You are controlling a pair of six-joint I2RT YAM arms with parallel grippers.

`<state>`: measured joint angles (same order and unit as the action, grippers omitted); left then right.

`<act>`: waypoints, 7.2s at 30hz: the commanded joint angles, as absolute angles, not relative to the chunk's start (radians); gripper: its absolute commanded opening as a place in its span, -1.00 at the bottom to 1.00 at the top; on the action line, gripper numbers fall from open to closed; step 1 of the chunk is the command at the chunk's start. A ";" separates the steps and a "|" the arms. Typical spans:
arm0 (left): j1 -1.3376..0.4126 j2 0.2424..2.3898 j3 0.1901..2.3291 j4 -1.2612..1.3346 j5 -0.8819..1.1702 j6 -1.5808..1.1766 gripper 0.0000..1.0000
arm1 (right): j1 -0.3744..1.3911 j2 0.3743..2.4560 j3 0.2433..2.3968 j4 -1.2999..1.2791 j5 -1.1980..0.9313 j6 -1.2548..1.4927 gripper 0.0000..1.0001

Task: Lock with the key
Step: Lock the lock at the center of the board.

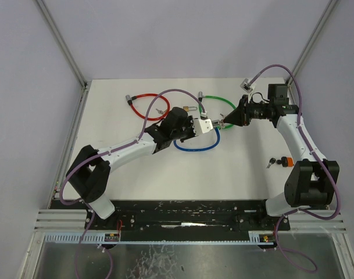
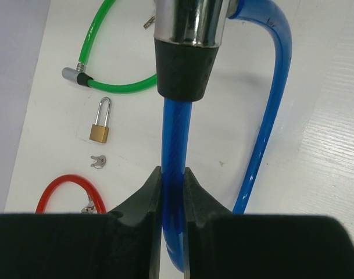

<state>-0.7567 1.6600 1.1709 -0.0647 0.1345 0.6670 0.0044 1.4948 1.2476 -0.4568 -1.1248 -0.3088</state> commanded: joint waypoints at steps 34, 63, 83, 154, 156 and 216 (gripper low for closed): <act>-0.763 1.682 1.209 -0.125 0.164 0.671 -1.00 | 0.044 1.531 1.369 -0.604 -1.128 -0.472 -0.82; -0.763 1.677 1.208 -0.137 0.169 0.675 -1.00 | 0.053 1.554 1.512 -1.254 -1.080 -2.097 -0.99; -0.761 1.672 1.194 -0.138 0.170 0.672 -1.00 | 0.024 1.716 1.715 -1.459 -1.232 -1.750 -0.10; -0.739 1.642 1.165 -0.158 0.163 0.670 -1.00 | 0.131 1.616 1.738 -1.283 -0.691 -1.760 -1.00; -0.732 1.634 1.158 -0.157 0.165 0.668 -1.00 | 0.120 1.611 1.772 -1.301 -0.704 -1.759 -1.00; -0.134 1.306 0.558 0.505 0.256 -0.577 -1.00 | 0.075 1.506 1.359 -0.630 -1.342 -0.492 -1.00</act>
